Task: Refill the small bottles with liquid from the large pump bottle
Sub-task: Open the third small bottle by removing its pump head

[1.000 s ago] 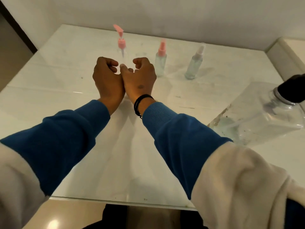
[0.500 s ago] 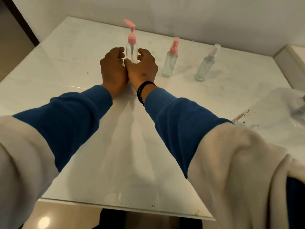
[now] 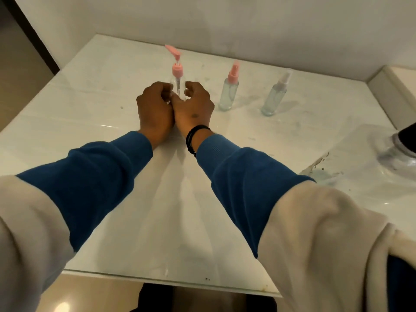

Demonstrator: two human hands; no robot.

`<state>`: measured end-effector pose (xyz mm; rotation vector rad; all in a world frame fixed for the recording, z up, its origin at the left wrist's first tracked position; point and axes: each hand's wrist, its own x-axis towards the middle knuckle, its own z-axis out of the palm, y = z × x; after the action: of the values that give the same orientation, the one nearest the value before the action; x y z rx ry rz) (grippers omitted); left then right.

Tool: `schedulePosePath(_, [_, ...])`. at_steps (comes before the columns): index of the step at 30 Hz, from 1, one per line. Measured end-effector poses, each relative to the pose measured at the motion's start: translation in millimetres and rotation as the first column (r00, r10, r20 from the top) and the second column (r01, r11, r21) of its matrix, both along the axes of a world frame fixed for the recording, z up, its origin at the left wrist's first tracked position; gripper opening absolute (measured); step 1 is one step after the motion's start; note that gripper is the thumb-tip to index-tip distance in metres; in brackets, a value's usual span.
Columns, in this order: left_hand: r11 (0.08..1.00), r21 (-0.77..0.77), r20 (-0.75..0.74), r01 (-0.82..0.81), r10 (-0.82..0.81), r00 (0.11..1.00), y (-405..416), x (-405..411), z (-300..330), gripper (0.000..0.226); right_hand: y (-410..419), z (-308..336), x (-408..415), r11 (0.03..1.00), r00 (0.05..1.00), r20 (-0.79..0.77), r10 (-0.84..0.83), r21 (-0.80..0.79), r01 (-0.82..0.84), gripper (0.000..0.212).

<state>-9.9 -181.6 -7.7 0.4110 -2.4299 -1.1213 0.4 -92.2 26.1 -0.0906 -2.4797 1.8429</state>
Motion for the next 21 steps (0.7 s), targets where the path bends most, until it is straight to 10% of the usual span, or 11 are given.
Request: schedulePosePath(21, [0.993, 0.046, -0.218, 0.106, -0.093, 0.972, 47.6, 167.7, 206.1, 0.029, 77.1, 194.7, 139.8, 0.993, 0.98, -0.175, 0.099, 0.082, -0.086, 0.042])
